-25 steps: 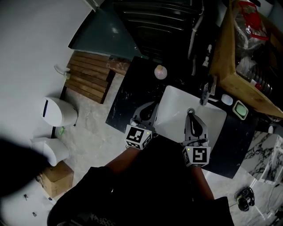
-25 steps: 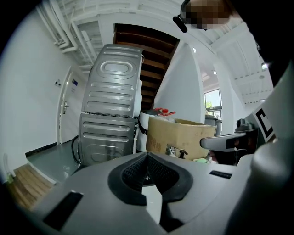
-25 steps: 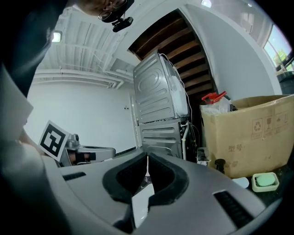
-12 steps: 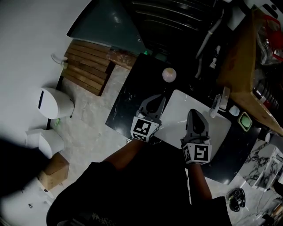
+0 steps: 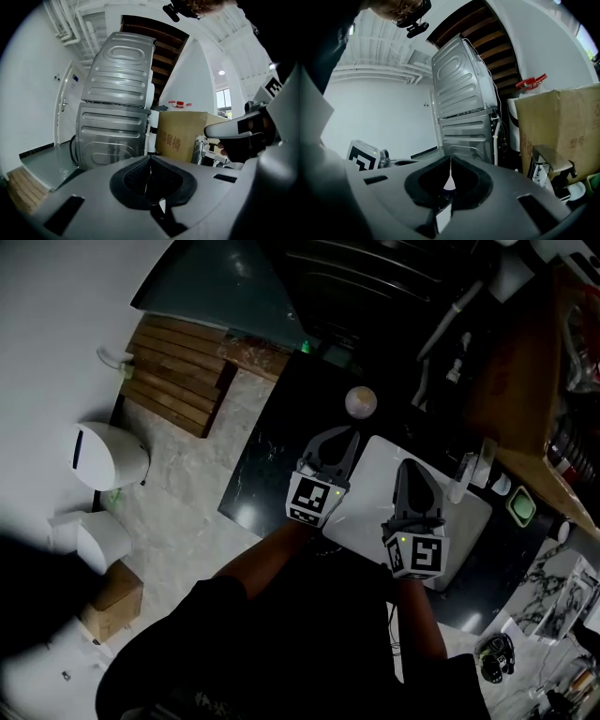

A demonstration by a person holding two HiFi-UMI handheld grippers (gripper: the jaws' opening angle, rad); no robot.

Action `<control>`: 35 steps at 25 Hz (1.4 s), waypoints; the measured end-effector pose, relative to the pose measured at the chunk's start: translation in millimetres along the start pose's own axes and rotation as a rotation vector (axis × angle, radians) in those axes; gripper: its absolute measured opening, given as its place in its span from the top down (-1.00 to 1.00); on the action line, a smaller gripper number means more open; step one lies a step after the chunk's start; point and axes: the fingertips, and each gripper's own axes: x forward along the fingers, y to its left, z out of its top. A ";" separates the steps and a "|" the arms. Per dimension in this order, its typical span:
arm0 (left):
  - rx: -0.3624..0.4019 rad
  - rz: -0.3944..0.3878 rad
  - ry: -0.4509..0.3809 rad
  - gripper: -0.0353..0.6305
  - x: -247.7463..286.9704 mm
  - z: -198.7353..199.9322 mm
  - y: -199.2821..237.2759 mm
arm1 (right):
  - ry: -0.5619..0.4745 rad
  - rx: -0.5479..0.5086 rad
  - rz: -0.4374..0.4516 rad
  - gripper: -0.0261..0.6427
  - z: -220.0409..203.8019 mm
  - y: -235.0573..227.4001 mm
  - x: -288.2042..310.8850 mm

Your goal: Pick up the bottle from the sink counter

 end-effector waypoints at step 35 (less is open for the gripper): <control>0.024 -0.083 0.099 -0.21 79.2 -56.2 24.8 | 0.058 -0.023 0.032 0.81 -19.5 8.1 30.6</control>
